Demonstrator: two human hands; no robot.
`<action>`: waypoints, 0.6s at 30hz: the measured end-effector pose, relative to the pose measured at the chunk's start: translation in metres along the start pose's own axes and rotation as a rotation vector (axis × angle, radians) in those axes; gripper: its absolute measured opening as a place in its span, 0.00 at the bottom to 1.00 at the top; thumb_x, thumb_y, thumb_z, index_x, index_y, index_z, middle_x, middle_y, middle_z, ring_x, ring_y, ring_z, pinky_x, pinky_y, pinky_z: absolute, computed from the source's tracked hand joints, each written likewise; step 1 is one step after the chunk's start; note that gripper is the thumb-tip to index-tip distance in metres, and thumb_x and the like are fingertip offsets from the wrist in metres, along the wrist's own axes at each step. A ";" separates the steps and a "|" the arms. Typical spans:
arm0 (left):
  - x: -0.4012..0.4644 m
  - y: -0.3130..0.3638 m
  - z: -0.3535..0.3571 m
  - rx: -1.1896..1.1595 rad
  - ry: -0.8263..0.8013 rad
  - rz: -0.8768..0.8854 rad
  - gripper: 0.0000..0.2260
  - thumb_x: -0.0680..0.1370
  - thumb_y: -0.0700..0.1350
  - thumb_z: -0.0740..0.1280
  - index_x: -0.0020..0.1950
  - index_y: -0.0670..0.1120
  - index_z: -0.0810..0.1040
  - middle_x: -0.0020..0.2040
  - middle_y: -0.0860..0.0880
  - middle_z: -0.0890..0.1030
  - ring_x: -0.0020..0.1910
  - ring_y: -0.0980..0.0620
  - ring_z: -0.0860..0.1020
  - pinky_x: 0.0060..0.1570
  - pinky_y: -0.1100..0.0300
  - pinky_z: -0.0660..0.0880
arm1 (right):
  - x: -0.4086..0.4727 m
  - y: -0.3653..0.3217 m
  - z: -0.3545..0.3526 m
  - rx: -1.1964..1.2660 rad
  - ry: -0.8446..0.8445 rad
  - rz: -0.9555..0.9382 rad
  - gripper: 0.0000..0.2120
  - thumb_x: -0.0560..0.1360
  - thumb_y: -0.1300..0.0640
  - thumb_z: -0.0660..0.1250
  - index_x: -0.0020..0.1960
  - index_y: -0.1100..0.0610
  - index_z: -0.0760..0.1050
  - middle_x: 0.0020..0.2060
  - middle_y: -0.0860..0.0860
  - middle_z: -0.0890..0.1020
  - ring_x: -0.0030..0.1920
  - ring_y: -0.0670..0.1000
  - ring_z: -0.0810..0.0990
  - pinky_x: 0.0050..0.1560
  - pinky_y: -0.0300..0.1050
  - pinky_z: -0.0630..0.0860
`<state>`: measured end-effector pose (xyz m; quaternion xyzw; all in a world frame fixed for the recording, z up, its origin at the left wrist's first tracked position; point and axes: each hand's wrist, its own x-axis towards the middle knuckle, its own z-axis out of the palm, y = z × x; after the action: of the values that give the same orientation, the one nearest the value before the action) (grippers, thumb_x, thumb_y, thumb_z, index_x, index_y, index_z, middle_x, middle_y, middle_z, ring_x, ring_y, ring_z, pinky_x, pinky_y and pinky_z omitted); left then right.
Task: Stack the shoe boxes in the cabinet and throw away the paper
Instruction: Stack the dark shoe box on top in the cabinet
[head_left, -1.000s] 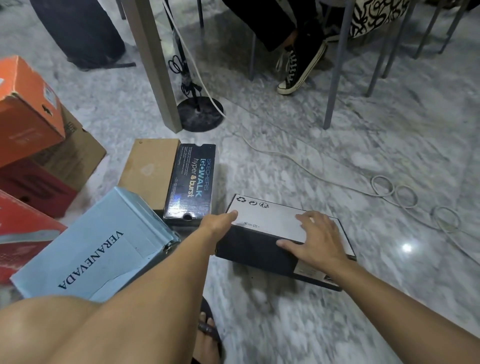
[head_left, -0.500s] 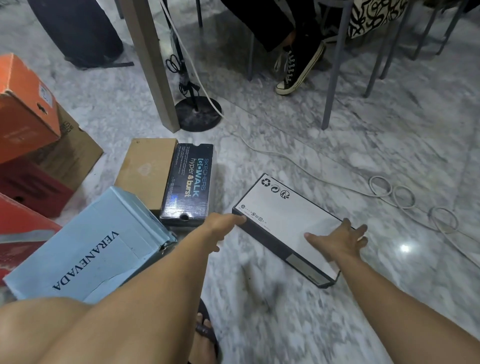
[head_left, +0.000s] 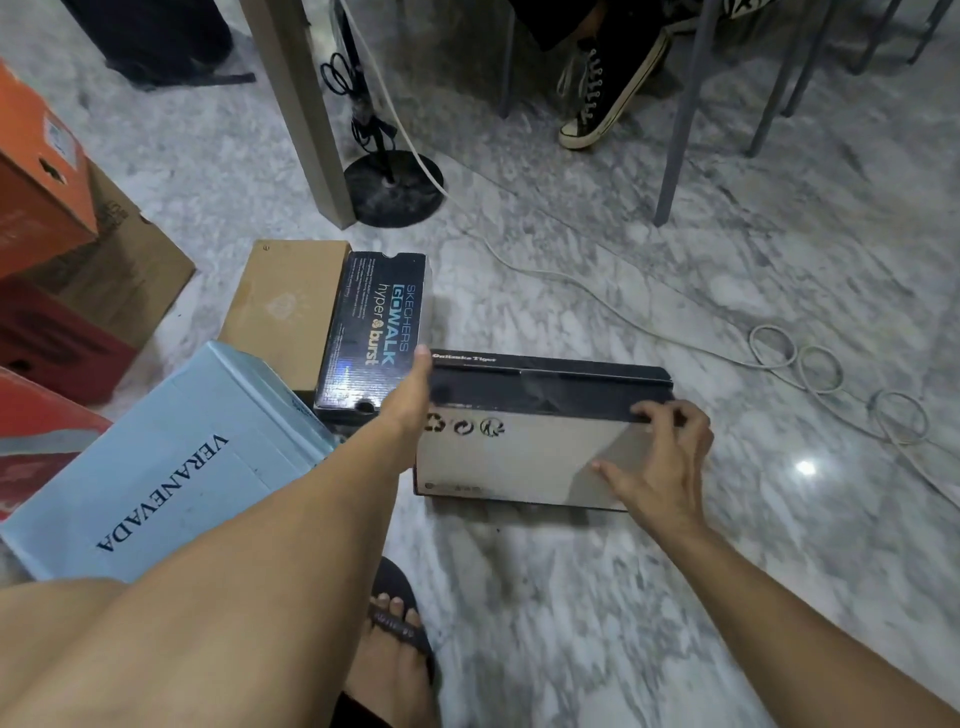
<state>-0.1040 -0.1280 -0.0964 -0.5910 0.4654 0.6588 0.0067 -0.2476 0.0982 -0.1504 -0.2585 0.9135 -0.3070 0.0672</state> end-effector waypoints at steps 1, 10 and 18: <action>-0.002 -0.001 -0.002 0.005 0.031 -0.026 0.41 0.72 0.75 0.51 0.77 0.49 0.60 0.73 0.42 0.67 0.68 0.37 0.69 0.58 0.44 0.70 | -0.008 0.002 -0.001 0.114 0.061 0.003 0.31 0.59 0.54 0.81 0.57 0.53 0.70 0.59 0.52 0.63 0.63 0.53 0.63 0.56 0.47 0.69; -0.001 -0.012 0.000 0.084 0.099 -0.062 0.35 0.78 0.63 0.58 0.78 0.46 0.54 0.77 0.43 0.59 0.73 0.38 0.61 0.69 0.40 0.61 | 0.011 0.000 -0.029 0.511 -0.231 0.775 0.40 0.65 0.20 0.52 0.71 0.40 0.62 0.67 0.49 0.71 0.62 0.57 0.73 0.60 0.62 0.73; -0.024 0.007 -0.012 -0.063 0.054 0.118 0.25 0.77 0.61 0.63 0.65 0.44 0.71 0.57 0.46 0.78 0.52 0.42 0.78 0.47 0.49 0.75 | 0.035 -0.024 -0.061 0.467 -0.365 0.718 0.32 0.65 0.26 0.64 0.60 0.46 0.70 0.60 0.51 0.74 0.55 0.60 0.74 0.43 0.65 0.77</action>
<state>-0.0916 -0.1262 -0.0714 -0.5799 0.4785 0.6563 -0.0633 -0.2845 0.0961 -0.0854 0.0462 0.8247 -0.4114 0.3854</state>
